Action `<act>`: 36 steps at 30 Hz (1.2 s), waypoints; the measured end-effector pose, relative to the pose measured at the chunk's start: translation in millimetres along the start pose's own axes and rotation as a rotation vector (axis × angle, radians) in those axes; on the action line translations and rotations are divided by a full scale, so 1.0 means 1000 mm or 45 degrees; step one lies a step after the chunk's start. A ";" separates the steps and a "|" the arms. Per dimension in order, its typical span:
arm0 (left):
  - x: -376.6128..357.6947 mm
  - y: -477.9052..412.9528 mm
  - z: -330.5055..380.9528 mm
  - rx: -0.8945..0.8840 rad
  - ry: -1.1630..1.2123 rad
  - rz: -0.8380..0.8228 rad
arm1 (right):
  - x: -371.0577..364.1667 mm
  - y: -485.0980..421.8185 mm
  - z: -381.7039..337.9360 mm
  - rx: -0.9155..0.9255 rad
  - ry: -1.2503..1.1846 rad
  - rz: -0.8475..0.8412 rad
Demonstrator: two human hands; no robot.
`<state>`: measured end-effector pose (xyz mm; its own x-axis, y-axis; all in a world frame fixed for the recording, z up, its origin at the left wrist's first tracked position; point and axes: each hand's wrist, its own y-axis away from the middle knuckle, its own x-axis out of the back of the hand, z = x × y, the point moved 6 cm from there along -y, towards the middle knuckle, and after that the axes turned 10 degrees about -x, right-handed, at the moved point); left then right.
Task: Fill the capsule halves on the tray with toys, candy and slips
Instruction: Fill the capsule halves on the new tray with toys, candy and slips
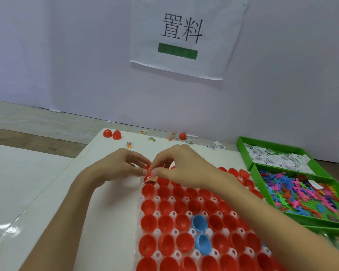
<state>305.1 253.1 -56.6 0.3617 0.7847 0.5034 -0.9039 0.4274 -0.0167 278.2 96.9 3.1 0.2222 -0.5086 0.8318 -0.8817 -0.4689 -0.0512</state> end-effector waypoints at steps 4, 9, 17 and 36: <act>0.002 -0.001 -0.005 0.017 -0.016 0.015 | 0.054 0.007 0.038 -0.175 -0.143 0.269; 0.006 -0.003 0.005 -0.029 -0.051 0.085 | 0.125 0.032 0.144 -0.606 0.052 0.657; 0.001 -0.007 0.079 -0.373 -0.067 0.430 | 0.158 0.091 0.279 -1.342 0.270 0.466; -0.112 0.005 0.166 -0.343 0.508 -0.005 | 0.123 0.136 0.035 -0.161 -0.301 0.395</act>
<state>222.1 93.3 30.1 0.4717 0.8715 0.1337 -0.8303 0.4901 -0.2653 200.0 -54.9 79.4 0.0138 -0.7708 0.6370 -0.9628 -0.1821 -0.1995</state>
